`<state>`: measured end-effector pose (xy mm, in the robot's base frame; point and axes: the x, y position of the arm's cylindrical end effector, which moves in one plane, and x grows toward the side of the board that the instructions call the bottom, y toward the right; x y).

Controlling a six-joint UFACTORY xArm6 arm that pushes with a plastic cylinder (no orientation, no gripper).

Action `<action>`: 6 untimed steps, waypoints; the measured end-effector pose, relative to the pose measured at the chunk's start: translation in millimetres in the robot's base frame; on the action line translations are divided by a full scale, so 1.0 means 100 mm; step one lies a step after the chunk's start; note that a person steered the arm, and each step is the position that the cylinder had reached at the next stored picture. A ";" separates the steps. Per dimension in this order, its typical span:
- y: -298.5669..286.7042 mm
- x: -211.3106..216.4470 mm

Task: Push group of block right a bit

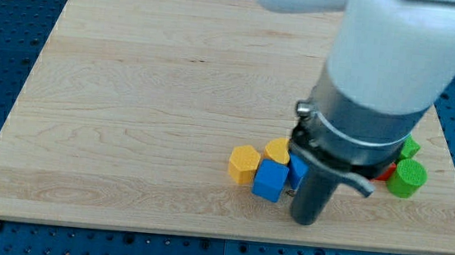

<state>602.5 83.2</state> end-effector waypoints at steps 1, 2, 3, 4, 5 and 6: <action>-0.23 0.02; -0.37 -0.10; -0.54 -0.18; -0.78 -0.18; -1.07 -0.20; -1.16 -0.42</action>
